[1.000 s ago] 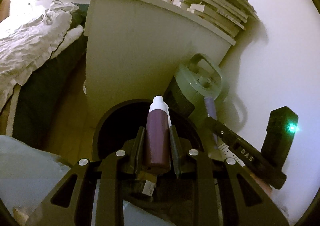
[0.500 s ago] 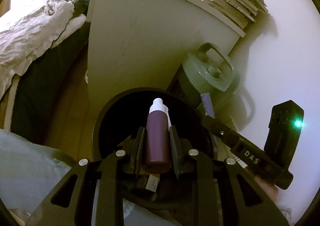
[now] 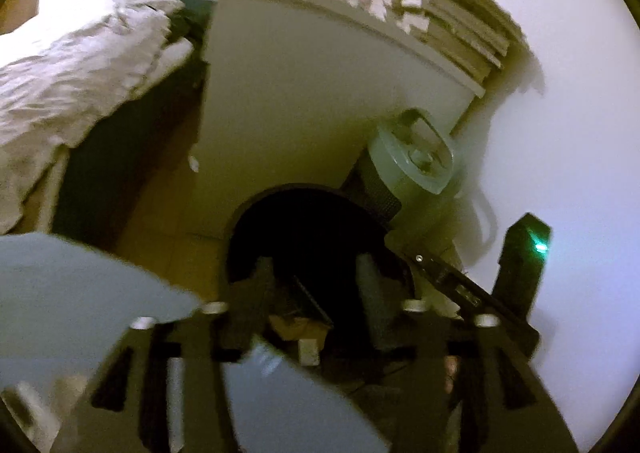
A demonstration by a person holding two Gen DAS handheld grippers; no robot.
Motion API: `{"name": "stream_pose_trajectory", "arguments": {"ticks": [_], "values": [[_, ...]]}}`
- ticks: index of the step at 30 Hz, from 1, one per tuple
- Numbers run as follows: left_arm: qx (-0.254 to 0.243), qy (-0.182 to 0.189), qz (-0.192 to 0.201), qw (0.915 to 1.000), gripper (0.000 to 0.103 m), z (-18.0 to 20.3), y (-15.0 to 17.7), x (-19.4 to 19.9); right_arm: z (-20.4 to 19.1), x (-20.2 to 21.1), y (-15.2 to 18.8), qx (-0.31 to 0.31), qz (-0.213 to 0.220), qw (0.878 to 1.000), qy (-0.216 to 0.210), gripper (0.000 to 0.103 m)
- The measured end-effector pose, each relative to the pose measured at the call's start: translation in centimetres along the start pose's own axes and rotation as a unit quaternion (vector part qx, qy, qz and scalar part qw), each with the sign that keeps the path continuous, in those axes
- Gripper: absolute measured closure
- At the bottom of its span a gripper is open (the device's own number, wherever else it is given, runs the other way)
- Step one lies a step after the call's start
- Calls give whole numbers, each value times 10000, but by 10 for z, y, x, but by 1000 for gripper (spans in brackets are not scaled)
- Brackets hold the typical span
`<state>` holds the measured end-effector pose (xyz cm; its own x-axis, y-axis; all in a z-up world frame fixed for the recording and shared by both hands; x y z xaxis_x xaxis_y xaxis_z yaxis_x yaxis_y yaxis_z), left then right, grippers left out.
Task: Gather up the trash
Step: 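Open both grippers to drop the items into the bin, then grasp the white eye-drop bottle with the left gripper while the right grasps the paper wrapper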
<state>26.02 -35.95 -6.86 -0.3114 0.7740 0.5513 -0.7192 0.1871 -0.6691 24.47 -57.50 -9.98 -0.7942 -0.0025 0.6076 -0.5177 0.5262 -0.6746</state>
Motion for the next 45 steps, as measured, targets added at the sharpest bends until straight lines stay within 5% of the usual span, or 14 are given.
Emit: {"name": "stream_pose_trajectory", "arguments": {"ticks": [6, 12, 17, 22, 26, 30, 32, 37, 45], "values": [[117, -603, 237, 9978, 33, -43, 37, 99, -24, 5, 27, 232, -197, 9993, -229, 31], [398, -1317, -6, 9905, 33, -124, 80, 160, -78, 33, 72, 871, -686, 9898, -891, 24], [142, -1509, -448, 9874, 34, -163, 98, 155, -149, 70, 105, 1664, -1032, 9709, -1377, 20], [-168, -1465, -584, 9873, 44, -176, 98, 138, -221, 73, 136, 2428, -1647, 9485, -1196, 19], [-318, -1560, -591, 9855, 62, -179, 97, 136, -253, 46, 152, 2495, -2118, 9413, -824, 19], [-346, -1550, -517, 9860, 64, -177, 101, 140, -273, 17, 163, 2393, -2403, 9394, -505, 19], [-311, -1546, -444, 9865, 64, -177, 105, 144, -277, 5, 170, 2445, -2470, 9371, -327, 25], [-92, -1541, -256, 9877, 64, -178, 111, 161, -274, -2, 175, 2488, -2427, 9373, -253, 68], [166, -1120, 286, 9932, 64, -151, 99, 188, -265, 41, 133, 1931, -1656, 9606, -1123, 78]]}}
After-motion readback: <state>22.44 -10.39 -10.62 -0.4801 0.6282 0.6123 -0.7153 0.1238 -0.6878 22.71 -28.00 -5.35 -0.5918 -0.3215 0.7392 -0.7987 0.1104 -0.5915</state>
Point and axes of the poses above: each gripper's, at about its wrist camera, not at the fingertips, and x roughly against the way its jaws point, z to its right, y to its underside, the point moved 8 cm from there along -x, roughly the way its jaws point, and after that the axes turned 12 degrees about y, right-handed, at the moved point
